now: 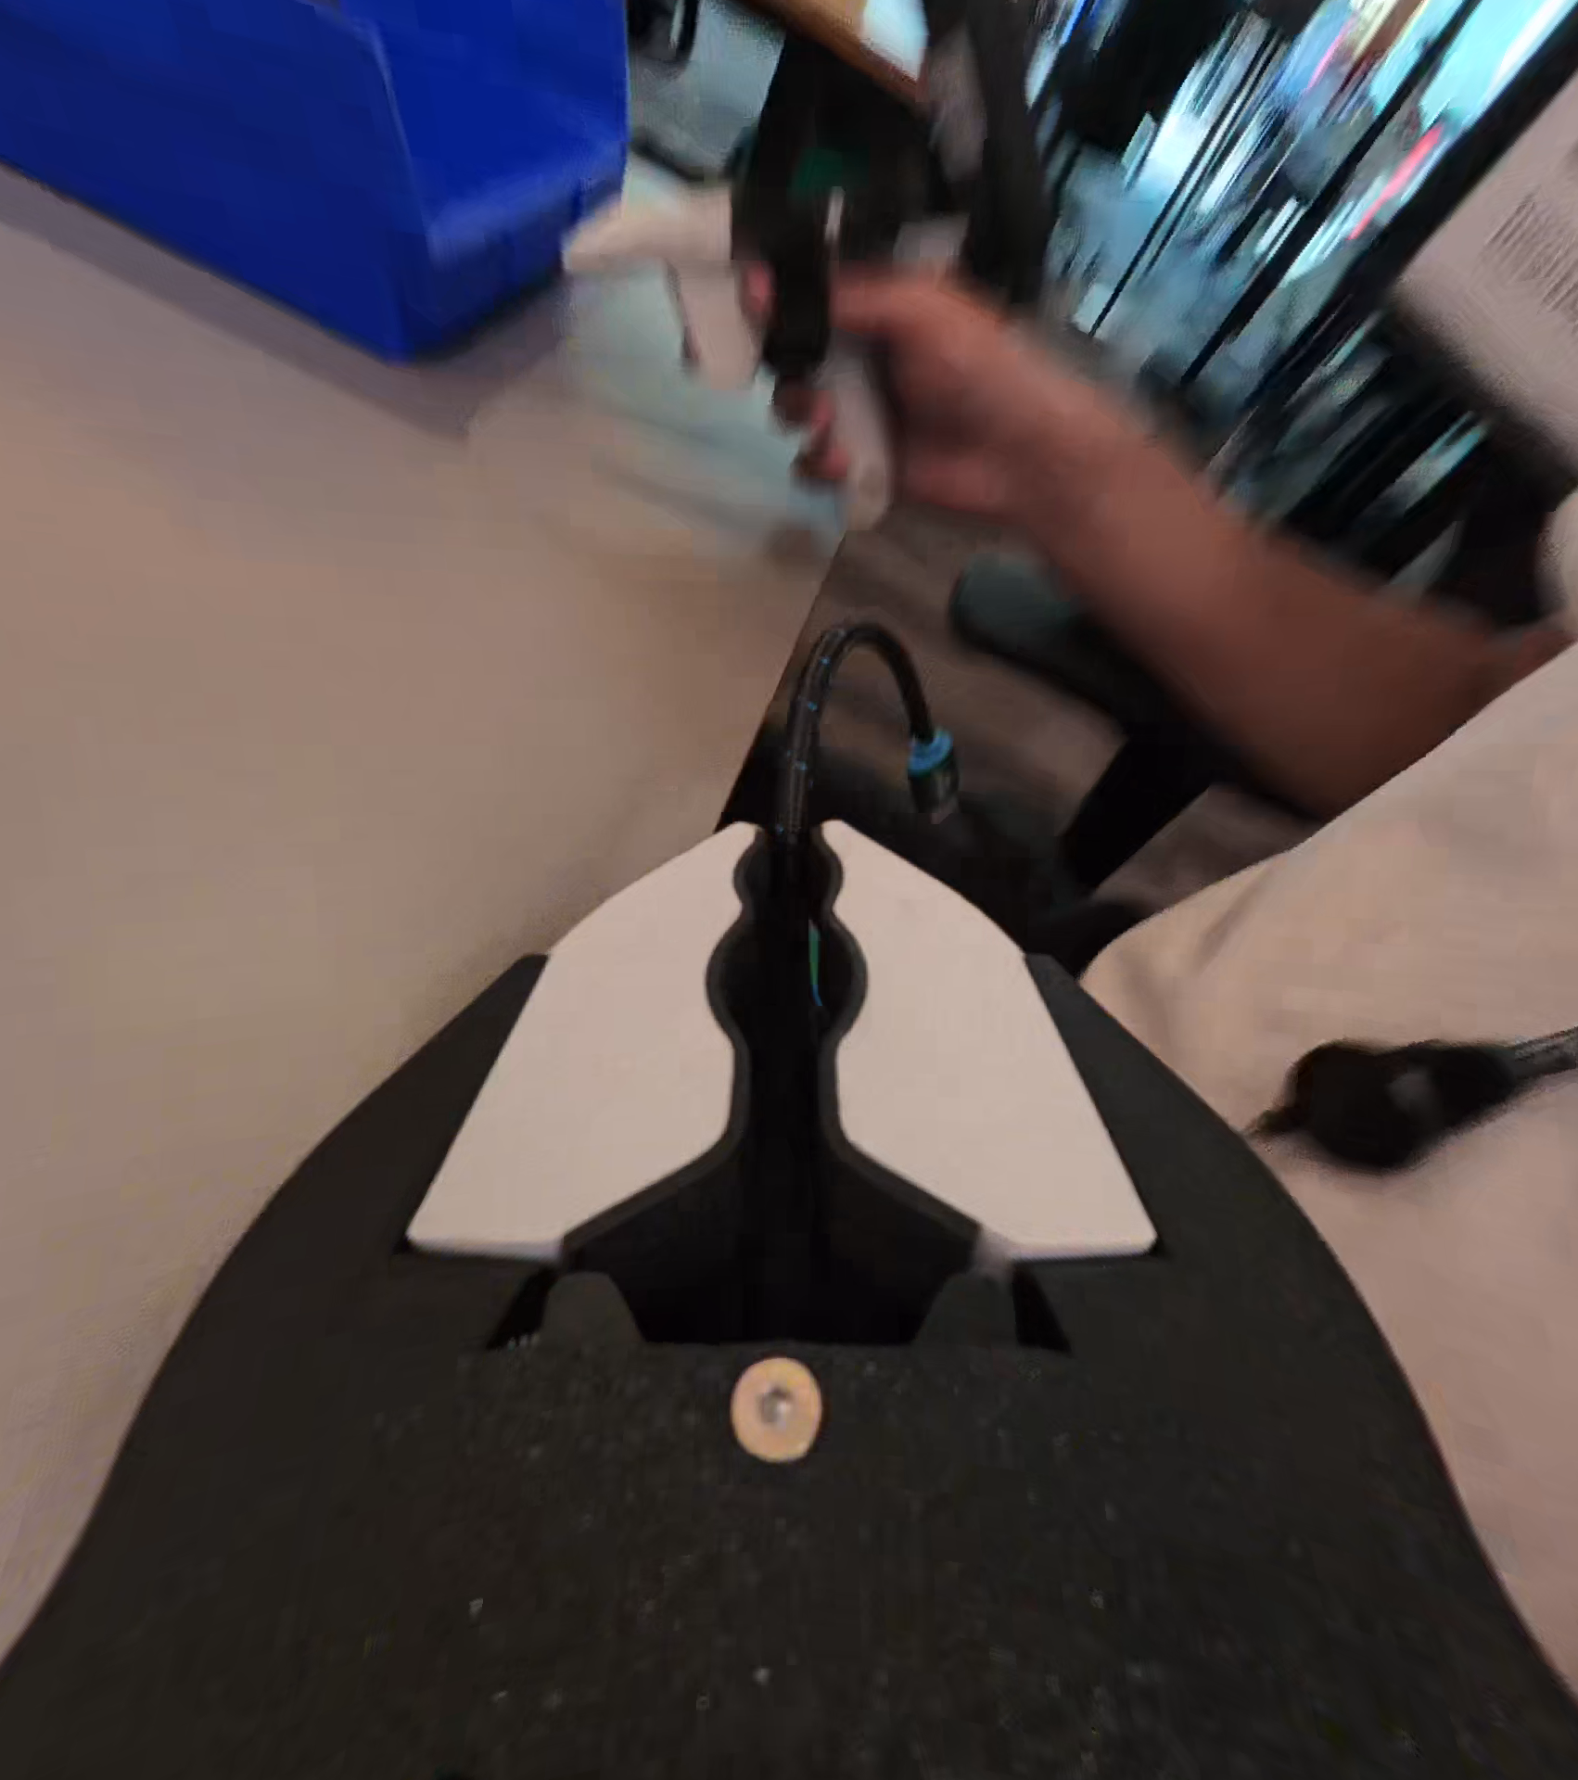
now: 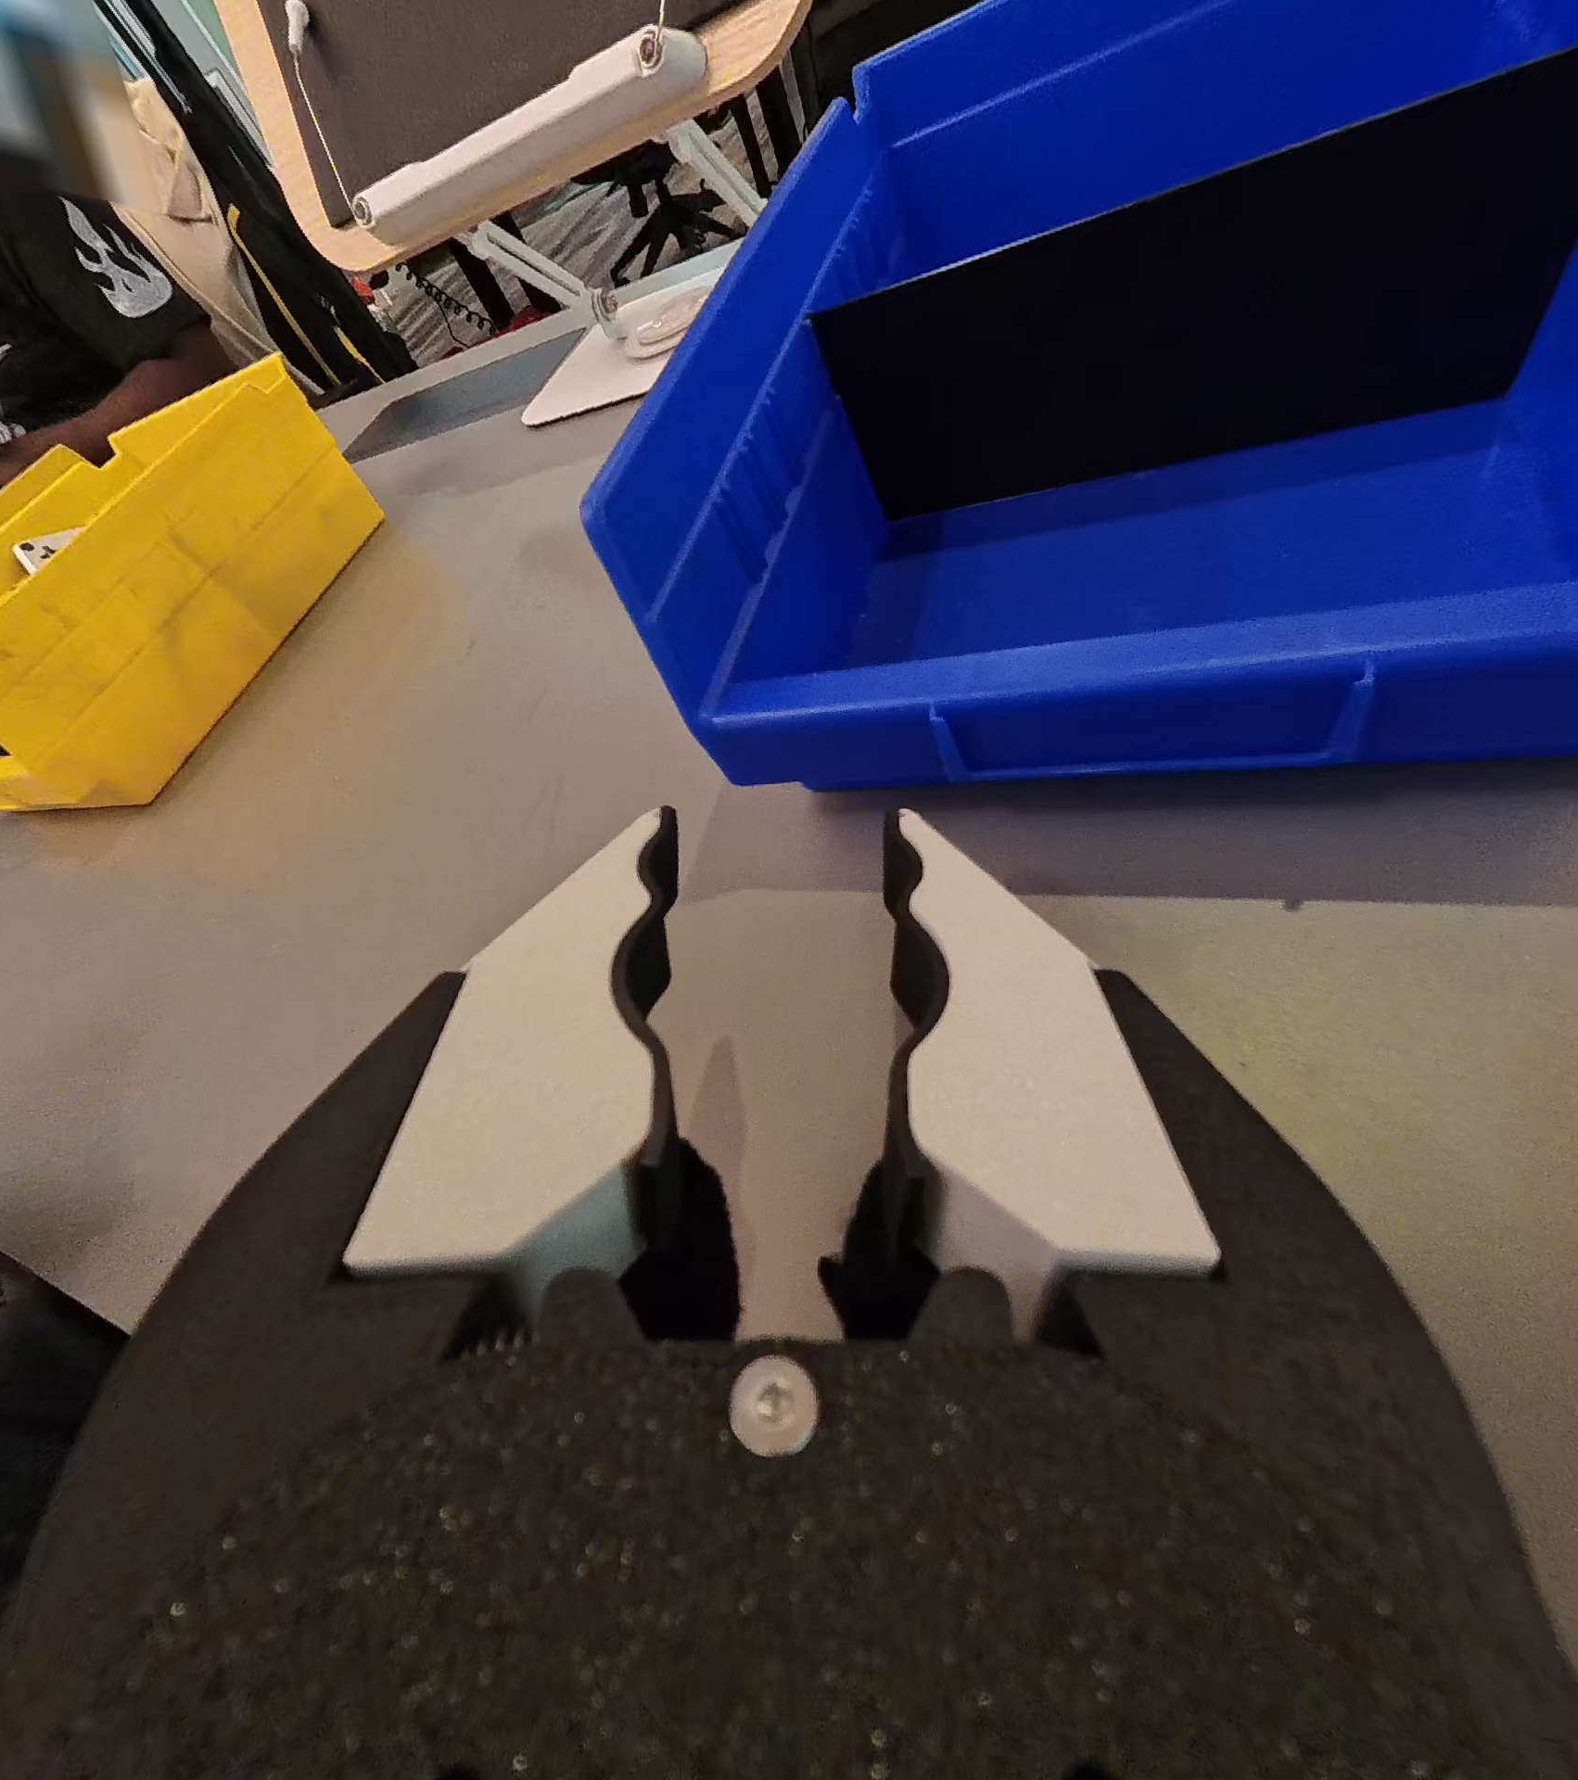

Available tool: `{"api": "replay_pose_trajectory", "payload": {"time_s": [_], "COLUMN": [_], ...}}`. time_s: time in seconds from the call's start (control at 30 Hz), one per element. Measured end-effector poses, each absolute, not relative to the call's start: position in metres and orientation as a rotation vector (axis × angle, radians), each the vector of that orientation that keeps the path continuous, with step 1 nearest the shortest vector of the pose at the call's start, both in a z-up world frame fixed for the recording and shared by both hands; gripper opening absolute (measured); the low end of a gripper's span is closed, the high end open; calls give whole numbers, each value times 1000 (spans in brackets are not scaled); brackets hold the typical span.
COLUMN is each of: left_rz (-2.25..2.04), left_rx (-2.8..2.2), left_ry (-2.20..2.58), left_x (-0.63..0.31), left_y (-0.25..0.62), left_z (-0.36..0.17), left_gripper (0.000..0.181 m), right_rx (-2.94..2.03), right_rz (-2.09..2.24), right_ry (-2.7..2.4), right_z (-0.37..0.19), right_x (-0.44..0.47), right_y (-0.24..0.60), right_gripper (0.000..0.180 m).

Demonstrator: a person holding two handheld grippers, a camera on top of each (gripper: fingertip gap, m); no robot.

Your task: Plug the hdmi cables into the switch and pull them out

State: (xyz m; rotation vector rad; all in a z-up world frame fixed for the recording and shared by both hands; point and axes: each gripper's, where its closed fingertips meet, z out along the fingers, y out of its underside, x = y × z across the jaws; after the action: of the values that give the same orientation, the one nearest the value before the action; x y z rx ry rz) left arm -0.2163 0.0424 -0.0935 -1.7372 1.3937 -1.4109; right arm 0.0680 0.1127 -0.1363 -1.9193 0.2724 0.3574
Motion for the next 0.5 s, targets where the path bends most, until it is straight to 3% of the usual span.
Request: {"api": "replay_pose_trajectory", "payload": {"time_s": [0.03, 0.2, 0.33, 0.5], "left_rz": [-1522, -1645, -1282, -908], "left_rx": [-1733, -1773, -1874, -2031], "left_ry": [1307, 637, 412, 372], "left_x": [-214, -222, -242, -253], "left_y": [50, 143, 188, 180], "left_z": [-77, -29, -63, -117], "left_gripper": [7, 7, 6, 9], "right_rx": [-1918, -1914, -1915, -1921], "right_rz": [361, 376, 378, 392], "right_ry": [275, 281, 285, 293], "right_z": [-136, -136, -136, -138], "right_x": [68, 68, 69, 68], "right_y": [113, 114, 113, 113], "right_gripper": [42, 42, 42, 42]}}
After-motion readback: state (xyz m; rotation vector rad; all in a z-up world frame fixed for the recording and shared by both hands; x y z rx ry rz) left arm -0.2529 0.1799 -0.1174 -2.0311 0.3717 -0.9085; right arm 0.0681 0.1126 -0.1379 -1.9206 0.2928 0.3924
